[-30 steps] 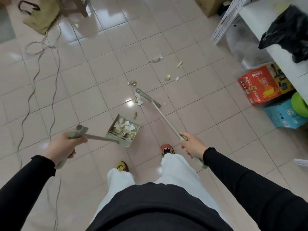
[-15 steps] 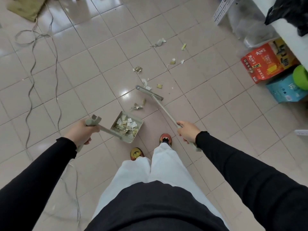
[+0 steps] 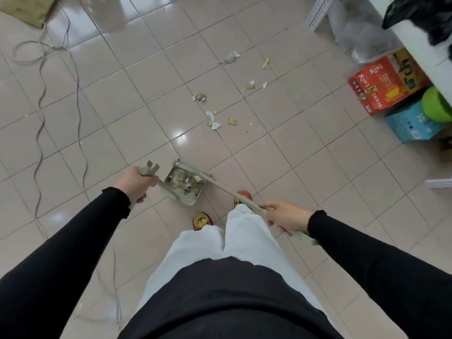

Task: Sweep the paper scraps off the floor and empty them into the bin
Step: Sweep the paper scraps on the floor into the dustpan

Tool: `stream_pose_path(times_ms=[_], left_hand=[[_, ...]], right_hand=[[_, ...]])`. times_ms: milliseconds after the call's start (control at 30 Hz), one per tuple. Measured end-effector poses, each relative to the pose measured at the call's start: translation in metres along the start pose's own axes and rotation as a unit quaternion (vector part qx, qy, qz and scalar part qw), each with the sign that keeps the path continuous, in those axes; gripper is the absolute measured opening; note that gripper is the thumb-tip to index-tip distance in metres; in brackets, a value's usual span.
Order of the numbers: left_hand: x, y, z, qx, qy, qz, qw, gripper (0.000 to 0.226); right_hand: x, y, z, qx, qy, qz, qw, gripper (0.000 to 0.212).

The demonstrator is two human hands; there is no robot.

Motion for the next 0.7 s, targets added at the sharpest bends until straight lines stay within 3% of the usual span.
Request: stream_pose_path(times_ms=[100,200,300,400,500,700], left_hand=[[0.000,0.004,-0.001,-0.002,0.002,-0.008,1.000,0.020],[0.000,0.006,-0.003,-0.002,0.007,-0.013,1.000,0.019],[0.001,0.008,-0.003,-0.003,0.017,-0.010,1.000,0.019],[0.002,0.009,-0.001,-0.005,0.021,-0.015,1.000,0.019],[0.003,0.008,0.001,0.002,0.018,-0.013,1.000,0.016],[0.004,-0.002,0.005,0.042,0.019,-0.008,0.999,0.015]], right_hand=[[0.002,0.000,-0.008,-0.024,-0.030,0.021,0.999,0.051],[0.014,0.019,0.018,-0.038,-0.070,0.011,0.997,0.037],[0.043,0.029,0.051,-0.003,-0.061,-0.007,0.998,0.031],[0.056,0.031,0.051,0.047,-0.030,0.049,0.997,0.038],[0.049,0.018,0.025,0.030,-0.005,0.047,0.998,0.047],[0.022,-0.013,-0.006,0.024,-0.035,0.110,0.993,0.055]])
Point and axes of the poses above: each hand's wrist, its own z-axis towards the middle knuckle, its own x-axis out of the palm, y = z × x, the point moved 3 cm from there along z, towards the middle knuckle, and after that the axes turned 13 degrees about -y, right-handed, at the moved point
